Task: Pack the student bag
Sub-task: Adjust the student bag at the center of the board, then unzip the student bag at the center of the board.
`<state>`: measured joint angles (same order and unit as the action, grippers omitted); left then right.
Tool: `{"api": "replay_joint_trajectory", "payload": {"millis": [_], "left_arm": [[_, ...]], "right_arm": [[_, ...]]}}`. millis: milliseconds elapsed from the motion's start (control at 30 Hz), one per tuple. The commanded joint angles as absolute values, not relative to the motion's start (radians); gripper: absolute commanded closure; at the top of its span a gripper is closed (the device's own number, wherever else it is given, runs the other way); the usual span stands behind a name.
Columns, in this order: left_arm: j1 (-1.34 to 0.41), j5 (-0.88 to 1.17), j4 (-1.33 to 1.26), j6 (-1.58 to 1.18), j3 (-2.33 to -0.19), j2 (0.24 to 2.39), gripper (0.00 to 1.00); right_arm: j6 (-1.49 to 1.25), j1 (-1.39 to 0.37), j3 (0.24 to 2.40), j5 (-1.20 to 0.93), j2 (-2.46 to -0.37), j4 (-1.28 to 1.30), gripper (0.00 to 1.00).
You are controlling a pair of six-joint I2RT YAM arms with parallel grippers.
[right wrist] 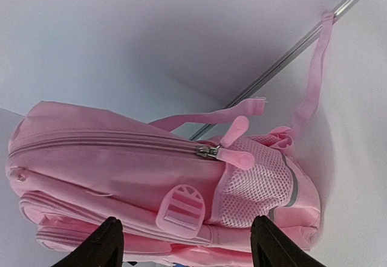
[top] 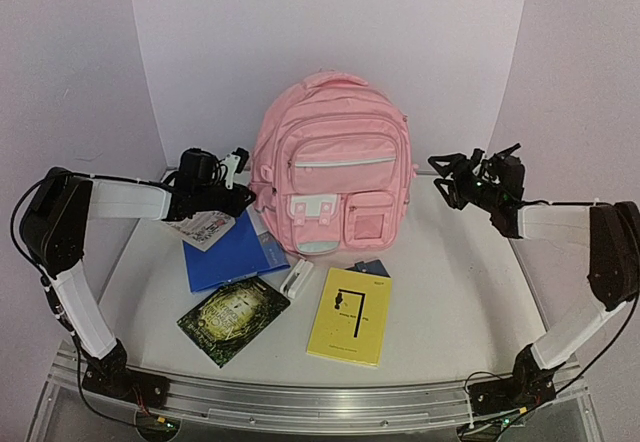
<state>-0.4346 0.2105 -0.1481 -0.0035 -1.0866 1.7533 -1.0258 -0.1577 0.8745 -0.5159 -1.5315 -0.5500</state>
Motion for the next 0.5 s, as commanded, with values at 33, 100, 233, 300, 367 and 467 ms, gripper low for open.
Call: {"api": "replay_joint_trajectory", "payload": {"millis": [33,100,233,300,367,467], "left_arm": [[-0.427,0.23,-0.114,-0.058,-1.099,1.667,0.62],[-0.427,0.223,-0.088,-0.096,-1.088,1.623,0.52],[-0.426,0.153,0.001,-0.193,-1.081,1.539,0.31],[-0.425,0.118,0.105,-0.25,-1.097,1.509,0.22],[-0.423,0.096,0.17,-0.297,-1.105,1.481,0.2],[-0.421,0.101,0.235,-0.35,-1.091,1.428,0.17]], "right_arm": [[-1.215,-0.156,0.883,-0.503,-1.638,-0.762,0.31],[-1.239,-0.156,0.892,-0.501,-1.669,-0.793,0.32],[-1.286,-0.156,0.925,-0.502,-1.731,-0.821,0.36],[-1.312,-0.155,0.94,-0.506,-1.762,-0.835,0.39],[-1.331,-0.156,0.95,-0.507,-1.783,-0.847,0.4],[-1.355,-0.16,0.967,-0.512,-1.807,-0.865,0.42]]}}
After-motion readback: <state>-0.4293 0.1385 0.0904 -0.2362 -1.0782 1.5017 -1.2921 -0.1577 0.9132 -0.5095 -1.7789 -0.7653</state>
